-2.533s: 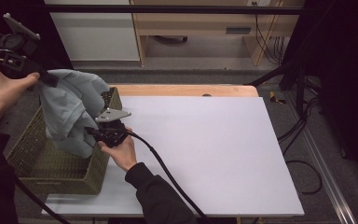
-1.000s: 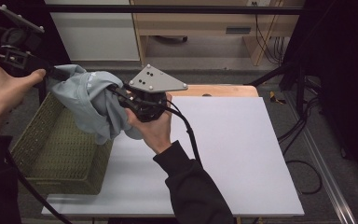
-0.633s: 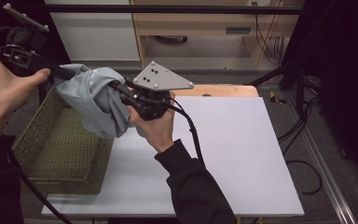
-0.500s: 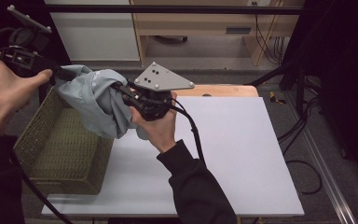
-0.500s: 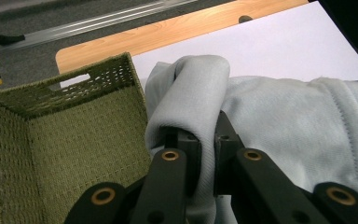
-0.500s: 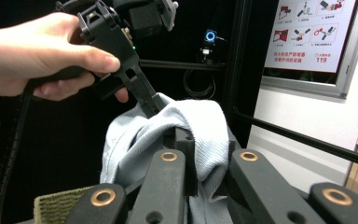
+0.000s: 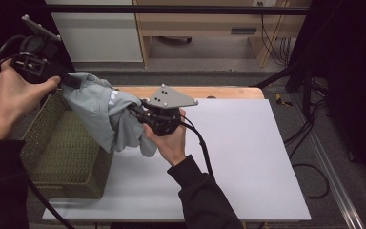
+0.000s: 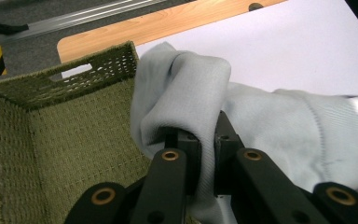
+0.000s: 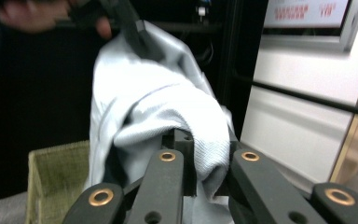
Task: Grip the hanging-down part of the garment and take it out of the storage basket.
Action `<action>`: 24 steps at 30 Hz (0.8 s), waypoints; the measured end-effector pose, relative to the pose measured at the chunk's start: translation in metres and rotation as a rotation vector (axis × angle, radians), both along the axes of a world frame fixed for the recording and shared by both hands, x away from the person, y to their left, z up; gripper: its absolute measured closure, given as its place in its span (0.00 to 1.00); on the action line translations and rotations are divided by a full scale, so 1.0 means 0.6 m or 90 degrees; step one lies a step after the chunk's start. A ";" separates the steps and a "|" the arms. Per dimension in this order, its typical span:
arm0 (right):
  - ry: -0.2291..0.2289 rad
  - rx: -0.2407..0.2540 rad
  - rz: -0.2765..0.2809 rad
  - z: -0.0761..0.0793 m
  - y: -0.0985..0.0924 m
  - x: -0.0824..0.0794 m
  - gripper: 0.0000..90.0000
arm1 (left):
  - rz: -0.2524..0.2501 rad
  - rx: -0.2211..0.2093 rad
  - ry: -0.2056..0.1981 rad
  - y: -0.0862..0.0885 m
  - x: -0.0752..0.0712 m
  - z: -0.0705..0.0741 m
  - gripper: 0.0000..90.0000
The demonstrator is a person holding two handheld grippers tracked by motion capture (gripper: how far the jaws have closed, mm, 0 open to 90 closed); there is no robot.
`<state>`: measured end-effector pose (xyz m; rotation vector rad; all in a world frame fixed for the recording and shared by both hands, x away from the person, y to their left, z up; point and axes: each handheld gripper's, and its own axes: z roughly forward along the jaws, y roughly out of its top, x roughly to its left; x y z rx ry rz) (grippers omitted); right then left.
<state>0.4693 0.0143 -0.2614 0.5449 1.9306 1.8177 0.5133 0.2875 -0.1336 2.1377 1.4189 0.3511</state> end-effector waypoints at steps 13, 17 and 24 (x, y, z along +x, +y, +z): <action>0.136 -0.074 0.015 -0.147 0.017 0.020 0.70 | -0.019 0.011 0.023 -0.016 0.011 -0.038 0.94; 0.149 -0.080 0.027 -0.161 0.015 0.013 0.54 | -0.019 0.011 0.024 -0.016 0.011 -0.043 0.94; 0.140 -0.042 0.011 -0.148 -0.034 -0.014 0.21 | -0.016 0.005 0.027 -0.009 0.014 -0.052 0.94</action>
